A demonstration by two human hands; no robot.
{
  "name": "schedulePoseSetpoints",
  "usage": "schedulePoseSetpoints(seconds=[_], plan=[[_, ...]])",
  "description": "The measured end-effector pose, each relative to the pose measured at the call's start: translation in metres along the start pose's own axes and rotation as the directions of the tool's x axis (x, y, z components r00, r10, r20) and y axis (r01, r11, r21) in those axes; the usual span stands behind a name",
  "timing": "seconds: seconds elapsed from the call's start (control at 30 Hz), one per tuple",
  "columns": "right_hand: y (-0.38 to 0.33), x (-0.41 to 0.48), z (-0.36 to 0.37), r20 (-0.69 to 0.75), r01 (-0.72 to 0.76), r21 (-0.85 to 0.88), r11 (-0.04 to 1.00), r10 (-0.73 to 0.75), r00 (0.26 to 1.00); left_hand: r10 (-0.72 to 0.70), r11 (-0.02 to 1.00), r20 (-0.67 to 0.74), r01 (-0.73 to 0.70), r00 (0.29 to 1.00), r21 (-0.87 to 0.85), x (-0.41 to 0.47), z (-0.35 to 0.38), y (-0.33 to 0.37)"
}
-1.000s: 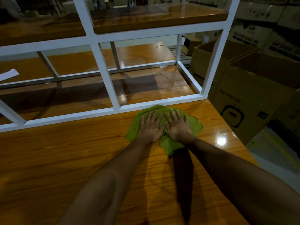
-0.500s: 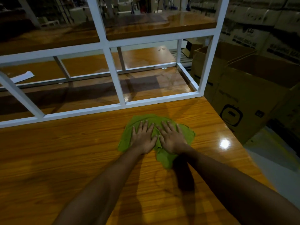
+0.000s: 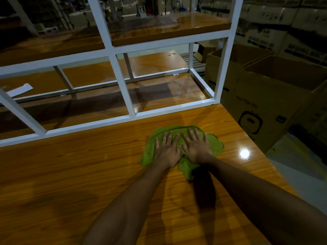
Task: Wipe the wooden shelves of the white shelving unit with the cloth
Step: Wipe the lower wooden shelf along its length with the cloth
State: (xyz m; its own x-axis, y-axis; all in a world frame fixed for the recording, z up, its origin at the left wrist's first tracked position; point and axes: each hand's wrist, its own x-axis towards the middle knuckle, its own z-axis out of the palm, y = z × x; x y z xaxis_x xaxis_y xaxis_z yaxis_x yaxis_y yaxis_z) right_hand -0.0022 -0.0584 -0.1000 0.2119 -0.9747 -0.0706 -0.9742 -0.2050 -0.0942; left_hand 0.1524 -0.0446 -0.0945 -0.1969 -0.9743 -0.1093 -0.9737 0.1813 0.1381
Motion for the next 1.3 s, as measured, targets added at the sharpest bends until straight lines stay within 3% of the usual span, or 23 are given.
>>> schedulePoseSetpoints(seconds=[0.33,0.57,0.73,0.93,1.3], plan=[[-0.049,-0.055,0.008,0.008,0.119,0.032,0.992,-0.119,0.993,-0.085,0.996,-0.014,0.085,0.996,0.001,-0.064,0.006,-0.032],[-0.018,-0.108,0.013,0.026,0.15,-0.017,0.989,-0.149,0.988,-0.032,0.999,-0.016,0.032,0.999,0.015,-0.098,0.019,0.004],[0.013,-0.111,0.009,0.036,0.047,-0.04,0.998,-0.045,0.998,0.052,0.999,0.038,-0.051,0.998,-0.016,-0.085,0.016,0.029],[-0.01,-0.097,0.006,0.043,-0.045,0.02,0.999,0.044,0.998,0.072,0.997,0.03,-0.071,0.997,-0.016,-0.084,0.012,0.014],[-0.067,-0.175,0.018,0.013,0.099,-0.001,0.995,-0.099,0.995,0.046,0.999,0.047,-0.047,0.998,0.024,-0.17,0.018,-0.026]])
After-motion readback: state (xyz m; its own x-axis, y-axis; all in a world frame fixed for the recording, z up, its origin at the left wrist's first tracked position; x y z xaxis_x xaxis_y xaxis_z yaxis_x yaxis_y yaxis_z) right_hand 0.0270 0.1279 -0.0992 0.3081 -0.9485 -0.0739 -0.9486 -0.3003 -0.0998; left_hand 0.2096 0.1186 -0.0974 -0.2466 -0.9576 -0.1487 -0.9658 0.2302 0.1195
